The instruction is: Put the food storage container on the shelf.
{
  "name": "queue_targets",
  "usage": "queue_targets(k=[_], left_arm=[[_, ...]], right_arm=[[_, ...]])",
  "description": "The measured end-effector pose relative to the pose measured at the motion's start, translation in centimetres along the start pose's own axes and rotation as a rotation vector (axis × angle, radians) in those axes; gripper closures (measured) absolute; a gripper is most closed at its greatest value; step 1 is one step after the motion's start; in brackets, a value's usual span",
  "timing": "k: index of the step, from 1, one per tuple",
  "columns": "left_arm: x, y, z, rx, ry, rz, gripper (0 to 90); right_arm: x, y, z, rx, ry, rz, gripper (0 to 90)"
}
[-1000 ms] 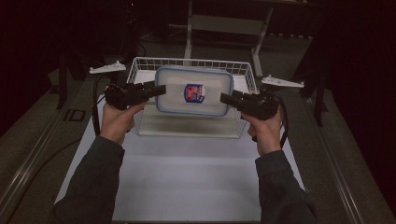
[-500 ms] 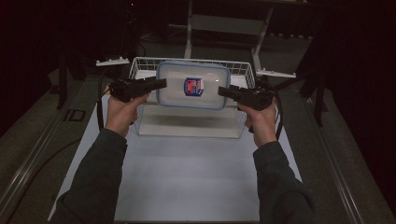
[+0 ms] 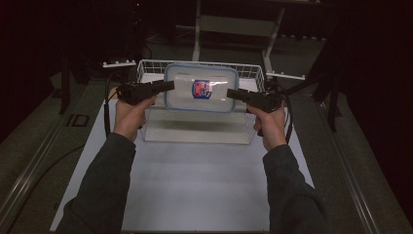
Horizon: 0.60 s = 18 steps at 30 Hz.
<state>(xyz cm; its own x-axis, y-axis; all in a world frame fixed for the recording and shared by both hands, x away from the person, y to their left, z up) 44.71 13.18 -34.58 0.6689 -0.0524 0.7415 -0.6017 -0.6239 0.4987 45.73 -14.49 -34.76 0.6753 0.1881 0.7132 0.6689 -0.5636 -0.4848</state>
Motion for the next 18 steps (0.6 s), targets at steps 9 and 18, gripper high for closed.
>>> queue_targets(k=[9,18], left_arm=[[0.3,-0.5,0.4,-0.01,0.021,-0.048,50.9],[0.5,-0.9,0.7,-0.004,0.029,-0.065,50.3]], right_arm=[[0.7,0.8,0.3,0.017,0.013,0.08,48.0],[1.2,1.0,0.6,-0.069,0.014,0.065,46.2]])
Point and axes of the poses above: each handheld gripper's, and its own axes: z roughly forward along the jaws, x roughly out of its top, y roughly to its right, the point moved 7 cm from there along z, roughly forward along the jaws, and after that the axes turned 15 degrees about -y, right-handed, at the moved point
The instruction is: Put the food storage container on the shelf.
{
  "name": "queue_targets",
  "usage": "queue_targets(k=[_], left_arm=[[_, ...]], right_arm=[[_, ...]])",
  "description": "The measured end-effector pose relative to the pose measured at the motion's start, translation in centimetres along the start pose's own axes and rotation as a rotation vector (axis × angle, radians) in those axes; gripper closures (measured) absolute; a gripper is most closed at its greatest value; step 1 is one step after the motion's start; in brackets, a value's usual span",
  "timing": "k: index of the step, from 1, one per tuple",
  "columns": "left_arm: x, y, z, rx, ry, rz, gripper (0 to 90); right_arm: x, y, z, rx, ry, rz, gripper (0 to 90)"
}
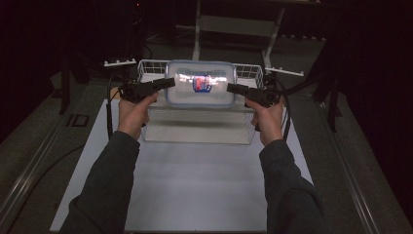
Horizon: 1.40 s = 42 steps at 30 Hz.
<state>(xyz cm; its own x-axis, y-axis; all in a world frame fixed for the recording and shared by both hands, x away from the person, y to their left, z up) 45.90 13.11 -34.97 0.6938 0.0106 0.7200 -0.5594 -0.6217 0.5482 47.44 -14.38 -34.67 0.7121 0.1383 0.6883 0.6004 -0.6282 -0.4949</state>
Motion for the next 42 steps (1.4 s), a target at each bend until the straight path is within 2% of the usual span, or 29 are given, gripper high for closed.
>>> queue_targets(k=[2,4,8,12,16,17,18,20,24,29,30,31,32,35,37,38,39,42], left_arm=[[0.0,-0.1,0.1,0.02,-0.003,-0.002,49.0],[0.0,-0.3,0.3,0.008,0.002,-0.01,49.1],[0.5,-0.8,0.5,0.027,0.035,-0.029,48.8],[1.1,-1.1,0.8,0.051,0.052,-0.043,49.3],[1.7,-1.4,1.2,0.11,0.078,-0.046,49.8],[1.7,-1.4,1.2,0.11,0.078,-0.046,50.2],[2.0,-1.7,1.4,0.135,0.081,-0.056,51.1],[2.2,-1.9,1.6,0.153,0.072,-0.058,51.2],[2.2,-2.2,2.1,0.222,0.034,-0.047,51.8],[2.1,-2.0,1.6,0.25,0.052,-0.018,57.4],[2.1,-1.6,1.1,0.263,0.066,0.006,57.4],[2.1,-0.8,0.2,0.249,0.091,0.039,61.6],[2.1,-0.4,-0.1,0.234,0.095,0.061,67.6],[1.8,1.5,-1.6,0.229,0.115,0.138,71.7],[1.4,2.8,-2.2,0.197,0.118,0.177,78.6],[1.1,3.3,-2.3,0.184,0.108,0.199,83.7],[0.5,4.2,-2.3,0.177,0.087,0.245,86.3],[-1.0,5.7,-1.7,0.169,0.027,0.329,89.2]], right_arm=[[0.0,0.0,0.1,-0.046,-0.014,-0.027,53.1],[-0.1,0.0,0.6,-0.091,-0.043,-0.039,45.3],[0.2,0.3,1.0,-0.075,-0.018,-0.011,44.9],[0.2,0.3,1.1,-0.083,-0.007,-0.004,45.4],[0.2,0.3,1.2,-0.084,0.01,0.02,44.0],[0.2,0.3,1.3,-0.087,0.014,0.024,43.3],[0.1,0.3,1.4,-0.088,0.022,0.032,42.7],[0.1,0.2,1.4,-0.092,0.034,0.046,42.3],[0.2,0.2,1.2,-0.126,0.055,0.03,41.3],[0.3,0.0,0.6,-0.16,0.097,0.001,42.0],[0.3,-0.1,0.4,-0.167,0.11,-0.005,42.0],[0.4,-0.2,-0.4,-0.168,0.143,-0.016,42.0],[0.4,-0.3,-0.7,-0.169,0.153,-0.02,42.0],[0.3,-0.6,-1.4,-0.174,0.155,-0.048,42.0],[0.1,-0.8,-1.8,-0.185,0.151,-0.071,42.0],[-0.1,-1.0,-2.0,-0.189,0.15,-0.084,42.0],[-0.2,-1.1,-2.1,-0.192,0.149,-0.095,42.0],[-0.8,-1.5,-2.4,-0.203,0.138,-0.134,41.8]])
Point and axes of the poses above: each handheld gripper's, and its own axes: z roughly forward along the jaws, x roughly out of its top, y roughly to its right, the point moved 7 cm from there along z, roughly forward along the jaws, and after that the axes turned 15 degrees about -y, right-handed, at the moved point
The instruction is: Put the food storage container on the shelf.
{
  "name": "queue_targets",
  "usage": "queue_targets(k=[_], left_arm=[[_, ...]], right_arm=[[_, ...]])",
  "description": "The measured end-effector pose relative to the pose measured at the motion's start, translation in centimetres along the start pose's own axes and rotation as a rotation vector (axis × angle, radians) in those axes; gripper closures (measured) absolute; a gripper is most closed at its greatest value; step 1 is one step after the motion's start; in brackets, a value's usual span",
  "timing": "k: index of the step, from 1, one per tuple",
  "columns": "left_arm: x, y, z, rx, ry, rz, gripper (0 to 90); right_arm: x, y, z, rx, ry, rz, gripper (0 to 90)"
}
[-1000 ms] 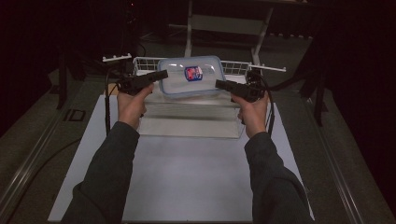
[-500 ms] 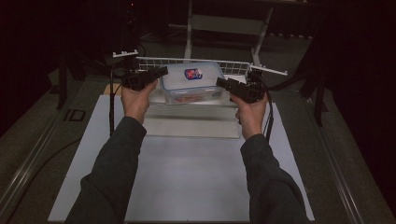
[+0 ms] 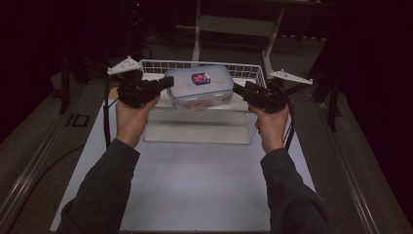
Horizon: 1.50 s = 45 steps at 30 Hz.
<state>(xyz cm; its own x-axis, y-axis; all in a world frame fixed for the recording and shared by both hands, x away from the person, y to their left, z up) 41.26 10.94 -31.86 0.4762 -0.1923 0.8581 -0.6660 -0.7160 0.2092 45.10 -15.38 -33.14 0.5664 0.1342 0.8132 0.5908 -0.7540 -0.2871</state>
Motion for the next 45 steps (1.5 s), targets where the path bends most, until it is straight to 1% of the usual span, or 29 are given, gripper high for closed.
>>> queue_targets(k=[1,2,3,4,5,6,7,8,9,10,12,13,16,19,20,21,24,27,30,32,34,35,37,39,42,44,45], left_arm=[[-0.5,0.8,0.2,-0.013,-0.012,0.028,89.2],[-0.8,1.1,0.4,-0.022,-0.022,0.041,89.2],[-1.4,1.7,0.8,-0.03,-0.048,0.06,89.2],[-1.8,1.9,1.2,-0.035,-0.06,0.069,89.3],[-2.5,2.2,1.7,-0.048,-0.089,0.082,89.2],[-2.9,2.3,2.1,-0.048,-0.105,0.085,89.2],[-2.9,2.3,2.1,-0.048,-0.105,0.085,89.2],[-3.9,2.1,3.0,-0.032,-0.14,0.084,89.2],[-4.4,1.7,3.5,-0.021,-0.157,0.072,89.2],[-4.7,1.5,3.8,-0.018,-0.166,0.066,89.3],[-5.1,1.0,4.5,0.017,-0.192,0.069,89.3],[-5.3,0.7,4.9,0.021,-0.203,0.069,89.4],[-5.2,0.3,5.2,0.041,-0.203,0.063,89.3],[-5.2,-0.5,5.4,0.064,-0.212,0.037,89.3],[-5.2,-0.8,5.4,0.071,-0.217,0.031,89.3],[-5.3,-1.2,5.5,0.081,-0.22,0.017,89.2],[-5.4,-1.7,5.4,0.087,-0.22,-0.003,88.7],[-5.4,-2.0,5.3,0.112,-0.23,0.005,87.4],[-5.4,-2.5,5.2,0.117,-0.231,-0.011,87.0],[-5.5,-2.8,5.1,0.132,-0.23,-0.018,86.7],[-5.6,-2.8,4.7,0.121,-0.21,-0.018,84.4],[-5.6,-2.7,4.4,0.113,-0.194,-0.014,83.2],[-5.9,-2.4,3.8,0.112,-0.189,0.006,79.6],[-6.2,-2.0,3.1,0.122,-0.183,0.029,76.4],[-6.8,-1.7,1.9,0.137,-0.172,0.055,68.0],[-7.4,-1.4,1.0,0.164,-0.161,0.071,60.9],[-7.9,-1.2,0.4,0.179,-0.165,0.085,59.0]], right_arm=[[-0.1,-0.1,-0.1,0.002,-0.002,-0.007,41.8],[-0.3,-0.3,-0.2,0.002,-0.001,-0.019,41.8],[-0.4,-0.4,-0.3,0.004,-0.001,-0.024,41.8],[-0.6,-0.6,-0.4,0.012,-0.001,-0.032,41.8],[-0.7,-0.6,-0.4,0.018,-0.003,-0.034,41.8],[-0.8,-0.7,-0.5,0.022,-0.003,-0.035,41.9],[-1.0,-0.7,-0.6,0.023,-0.003,-0.037,41.9],[-1.2,-0.8,-0.6,0.03,-0.007,-0.038,41.9],[-1.3,-0.8,-0.7,0.034,-0.011,-0.036,41.9],[-1.6,-0.8,-0.7,0.036,-0.015,-0.039,42.0],[-2.0,-0.8,-0.7,0.036,-0.021,-0.046,42.0],[-2.1,-0.8,-0.7,0.035,-0.023,-0.047,42.1],[-2.6,-0.9,-0.6,0.022,-0.038,-0.072,42.0],[-3.1,-1.3,-0.4,0.011,-0.058,-0.113,42.0],[-3.2,-1.5,-0.4,0.007,-0.063,-0.123,41.9],[-3.3,-1.6,-0.4,0.008,-0.066,-0.13,41.8],[-3.9,-1.9,-0.4,0.006,-0.085,-0.156,41.7],[-4.5,-2.0,-0.4,0.0,-0.099,-0.175,41.5],[-5.1,-1.9,-0.7,-0.003,-0.101,-0.18,41.4],[-5.6,-1.8,-1.0,-0.016,-0.108,-0.193,41.3],[-6.3,-1.5,-1.3,-0.036,-0.119,-0.214,40.9],[-6.5,-1.5,-1.5,-0.044,-0.121,-0.224,40.9],[-7.3,-1.3,-1.9,-0.057,-0.129,-0.244,40.9],[-8.1,-1.1,-2.3,-0.072,-0.145,-0.268,40.9],[-9.5,-1.0,-3.3,-0.076,-0.15,-0.306,40.6],[-10.3,-0.8,-4.2,-0.081,-0.144,-0.32,40.3],[-10.7,-0.6,-4.5,-0.081,-0.145,-0.32,40.2]])
Point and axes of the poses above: each handheld gripper's, and its own axes: z roughly forward along the jaws, x roughly out of its top, y roughly to its right, the point moved 7 cm from there along z, roughly forward along the jaws, and after that the axes turned 15 degrees about -y, right-handed, at the moved point
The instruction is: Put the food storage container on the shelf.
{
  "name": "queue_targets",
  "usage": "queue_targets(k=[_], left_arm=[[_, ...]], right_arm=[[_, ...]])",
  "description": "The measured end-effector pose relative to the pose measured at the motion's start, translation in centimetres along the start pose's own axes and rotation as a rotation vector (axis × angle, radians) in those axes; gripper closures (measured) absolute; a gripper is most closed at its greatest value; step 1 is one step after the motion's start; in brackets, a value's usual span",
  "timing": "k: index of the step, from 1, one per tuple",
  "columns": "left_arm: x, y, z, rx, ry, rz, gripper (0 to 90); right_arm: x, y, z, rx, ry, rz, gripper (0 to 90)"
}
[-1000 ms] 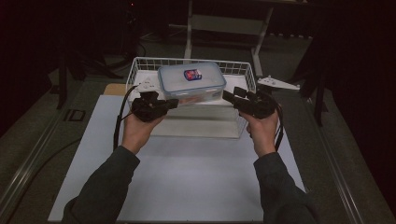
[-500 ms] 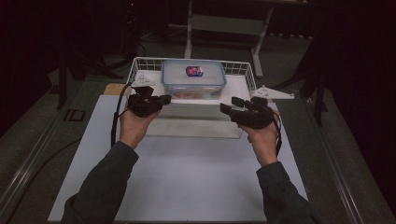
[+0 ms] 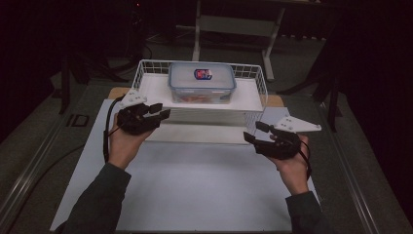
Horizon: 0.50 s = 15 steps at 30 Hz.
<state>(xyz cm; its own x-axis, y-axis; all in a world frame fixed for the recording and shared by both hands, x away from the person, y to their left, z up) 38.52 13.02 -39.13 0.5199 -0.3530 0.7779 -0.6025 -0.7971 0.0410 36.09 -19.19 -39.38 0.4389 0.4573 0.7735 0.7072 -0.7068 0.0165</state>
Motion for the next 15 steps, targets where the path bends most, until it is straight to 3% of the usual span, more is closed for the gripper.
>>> queue_targets(k=[2,6,7,15], left_arm=[[-1.0,0.2,-0.7,0.039,0.002,0.013,54.2],[-2.2,0.5,-1.7,0.062,0.019,0.019,48.0],[-3.2,0.5,-2.3,0.075,0.025,0.019,47.2],[-7.6,0.2,-3.7,0.099,0.03,-0.007,42.8]], right_arm=[[-1.1,0.2,-0.6,-0.003,-0.003,0.006,40.1],[-3.1,0.4,-1.7,-0.002,0.0,0.023,39.7],[-4.5,0.6,-2.3,-0.005,0.004,0.038,39.5],[-9.5,0.5,-3.3,-0.004,-0.041,0.056,37.7]])
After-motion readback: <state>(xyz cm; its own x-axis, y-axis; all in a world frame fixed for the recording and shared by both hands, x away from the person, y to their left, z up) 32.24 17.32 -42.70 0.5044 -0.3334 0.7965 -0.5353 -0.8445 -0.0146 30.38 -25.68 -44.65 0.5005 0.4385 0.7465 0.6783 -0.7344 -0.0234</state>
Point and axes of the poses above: each handheld gripper's, and its own axes: z roughly forward along the jaws, x roughly out of its top, y roughly to its right, the point moved 7 cm from there along z, roughly forward along the jaws, and after that the axes turned 15 degrees about -y, right-handed, at the moved point
